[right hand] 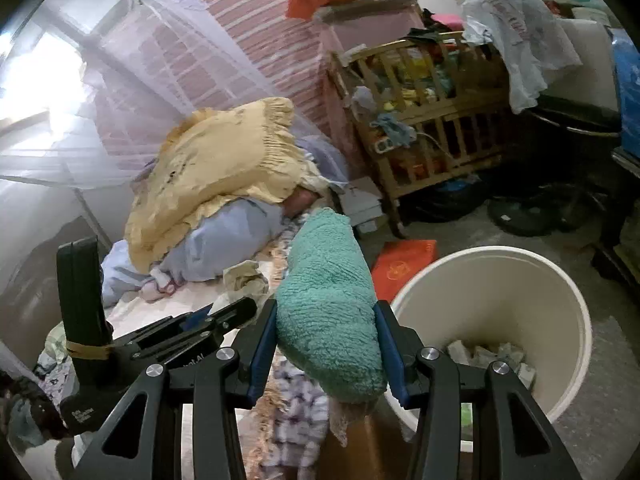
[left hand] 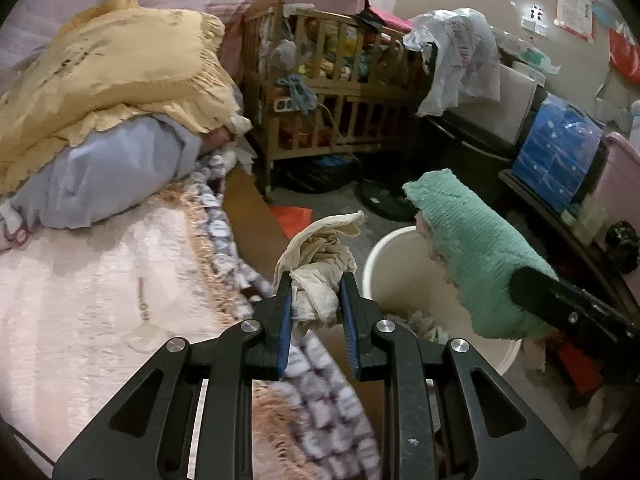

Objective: Collect trash
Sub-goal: 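Carry the beige cloth and green towel over the white bucket, then open both tools to drop the cloth and towel into the bucket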

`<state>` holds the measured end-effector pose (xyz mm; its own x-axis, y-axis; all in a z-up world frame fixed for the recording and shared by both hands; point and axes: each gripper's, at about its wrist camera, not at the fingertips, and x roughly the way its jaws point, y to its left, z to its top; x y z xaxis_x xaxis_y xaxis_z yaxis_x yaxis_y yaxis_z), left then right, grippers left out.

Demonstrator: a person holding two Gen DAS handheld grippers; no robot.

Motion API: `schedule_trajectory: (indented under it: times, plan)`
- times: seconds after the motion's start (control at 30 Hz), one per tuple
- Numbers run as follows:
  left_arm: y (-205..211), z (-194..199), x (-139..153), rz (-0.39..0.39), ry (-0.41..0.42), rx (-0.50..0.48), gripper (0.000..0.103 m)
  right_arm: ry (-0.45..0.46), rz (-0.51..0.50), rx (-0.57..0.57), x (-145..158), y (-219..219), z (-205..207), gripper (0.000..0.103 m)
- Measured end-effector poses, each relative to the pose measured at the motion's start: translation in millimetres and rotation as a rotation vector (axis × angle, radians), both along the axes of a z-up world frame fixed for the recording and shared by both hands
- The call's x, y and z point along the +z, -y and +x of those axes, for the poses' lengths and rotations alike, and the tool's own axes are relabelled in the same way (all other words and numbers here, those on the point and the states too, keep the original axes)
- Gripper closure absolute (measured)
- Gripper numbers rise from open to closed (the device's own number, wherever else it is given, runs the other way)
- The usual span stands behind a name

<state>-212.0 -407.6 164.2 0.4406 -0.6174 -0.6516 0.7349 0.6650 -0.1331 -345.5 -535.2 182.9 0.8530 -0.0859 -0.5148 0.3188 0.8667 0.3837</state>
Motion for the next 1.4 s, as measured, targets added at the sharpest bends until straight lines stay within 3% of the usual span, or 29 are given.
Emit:
schedule_trajectory:
  times: [0.63, 1.4]
  plan:
    - [60.7, -12.4, -27.6, 0.057, -0.067, -0.088, 0.083, -0.063, 0.031, -0.143, -25.0, 53.4, -28.5, 0.057]
    - [104.3, -14.3, -63.7, 0.081, -0.168, -0.165, 0.081, -0.122, 0.088, -0.220, -58.1, 89.1, -36.1, 0.057]
